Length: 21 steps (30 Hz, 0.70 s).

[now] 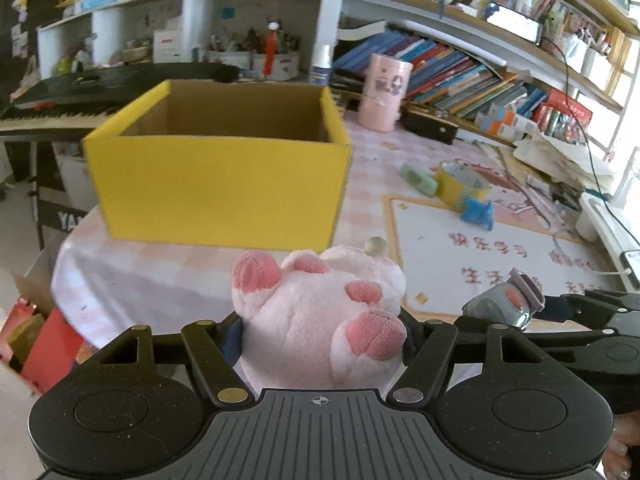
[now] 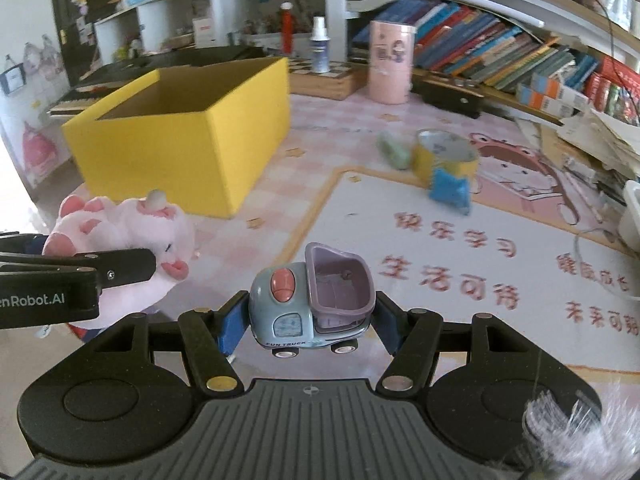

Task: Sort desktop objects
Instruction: 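Carry the grey truck and pink plush paw toward the yellow box with both tools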

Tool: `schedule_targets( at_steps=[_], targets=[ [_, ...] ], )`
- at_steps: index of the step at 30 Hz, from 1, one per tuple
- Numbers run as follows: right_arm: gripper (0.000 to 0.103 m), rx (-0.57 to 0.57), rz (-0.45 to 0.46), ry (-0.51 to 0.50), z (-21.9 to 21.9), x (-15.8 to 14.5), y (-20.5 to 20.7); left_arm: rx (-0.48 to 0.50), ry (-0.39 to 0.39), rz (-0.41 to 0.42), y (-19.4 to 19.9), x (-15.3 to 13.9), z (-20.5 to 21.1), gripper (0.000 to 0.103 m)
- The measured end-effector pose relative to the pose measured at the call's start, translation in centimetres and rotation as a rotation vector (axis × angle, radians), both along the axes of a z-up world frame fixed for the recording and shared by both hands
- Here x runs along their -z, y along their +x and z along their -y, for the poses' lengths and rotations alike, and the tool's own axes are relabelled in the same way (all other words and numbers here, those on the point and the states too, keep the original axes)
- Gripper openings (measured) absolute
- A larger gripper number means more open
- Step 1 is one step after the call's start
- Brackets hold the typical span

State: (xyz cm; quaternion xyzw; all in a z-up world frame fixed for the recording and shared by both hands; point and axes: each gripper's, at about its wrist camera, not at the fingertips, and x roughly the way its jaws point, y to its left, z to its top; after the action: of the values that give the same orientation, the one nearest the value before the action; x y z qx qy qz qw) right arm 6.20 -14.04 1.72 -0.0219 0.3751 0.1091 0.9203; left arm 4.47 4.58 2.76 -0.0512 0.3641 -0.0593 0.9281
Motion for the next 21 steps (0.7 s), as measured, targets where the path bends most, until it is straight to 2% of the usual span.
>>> schedule_targets(
  at_steps=[21],
  targets=[
    [0.062, -0.049, -0.018, 0.014, -6.4, 0.6, -4.1, -0.032, 0.022, -0.001, -4.1, 0.0, -5.4, 0.07]
  ],
)
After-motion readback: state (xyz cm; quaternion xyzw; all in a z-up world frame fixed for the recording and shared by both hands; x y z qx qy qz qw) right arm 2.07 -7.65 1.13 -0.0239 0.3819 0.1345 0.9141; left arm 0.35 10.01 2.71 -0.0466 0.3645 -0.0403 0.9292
